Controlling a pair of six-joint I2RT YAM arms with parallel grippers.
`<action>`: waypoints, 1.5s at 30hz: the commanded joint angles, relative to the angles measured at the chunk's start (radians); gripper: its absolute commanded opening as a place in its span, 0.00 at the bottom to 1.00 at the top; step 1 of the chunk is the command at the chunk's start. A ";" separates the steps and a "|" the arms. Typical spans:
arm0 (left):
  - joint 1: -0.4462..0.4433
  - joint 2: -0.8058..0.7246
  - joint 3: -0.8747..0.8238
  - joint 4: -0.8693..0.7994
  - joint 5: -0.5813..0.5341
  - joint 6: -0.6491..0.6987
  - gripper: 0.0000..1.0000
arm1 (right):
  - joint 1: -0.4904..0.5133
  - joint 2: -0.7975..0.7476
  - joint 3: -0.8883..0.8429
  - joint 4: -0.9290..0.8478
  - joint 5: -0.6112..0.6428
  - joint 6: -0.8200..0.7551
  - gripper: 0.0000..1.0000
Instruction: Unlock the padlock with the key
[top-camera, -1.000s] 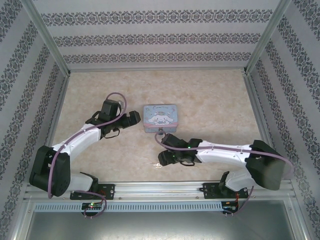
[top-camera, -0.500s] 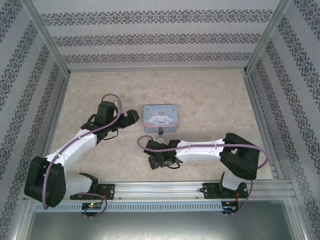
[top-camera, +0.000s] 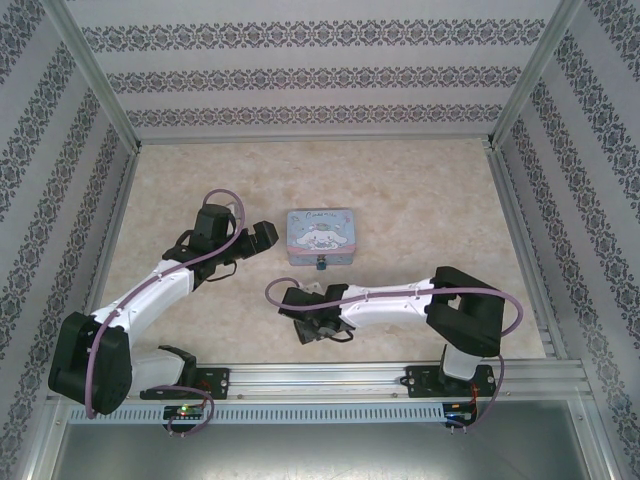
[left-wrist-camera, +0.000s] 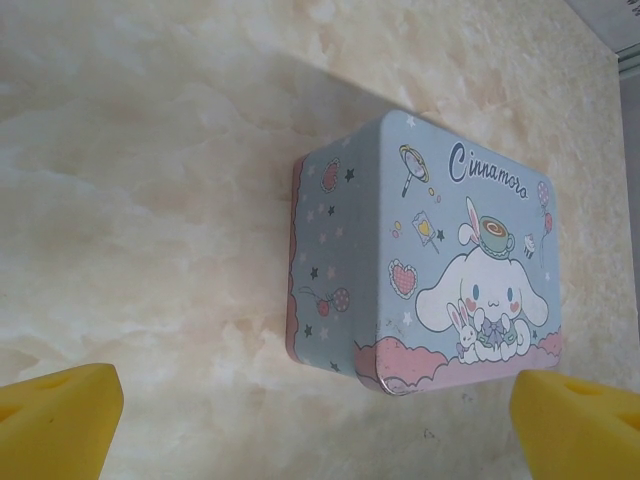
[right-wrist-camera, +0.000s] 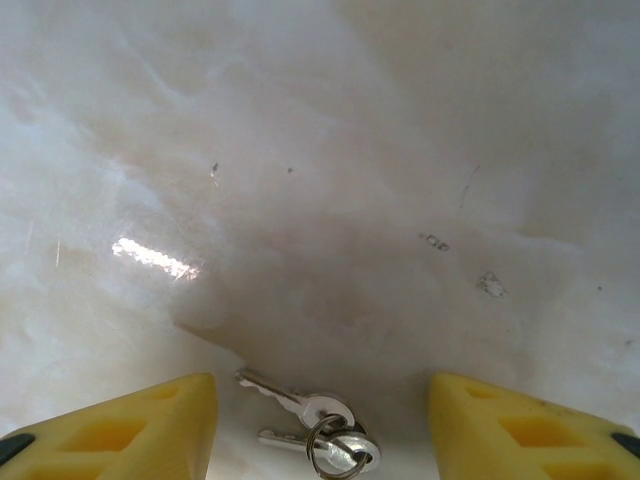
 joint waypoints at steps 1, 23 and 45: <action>0.014 -0.009 -0.014 0.034 -0.006 -0.008 0.99 | 0.015 0.030 0.021 -0.045 0.020 0.018 0.55; 0.014 0.026 -0.007 0.049 -0.001 -0.025 0.99 | 0.049 0.053 0.004 -0.059 0.022 0.050 0.46; 0.014 0.046 0.000 0.055 0.000 -0.064 0.99 | -0.061 -0.012 -0.110 0.087 0.004 0.010 0.04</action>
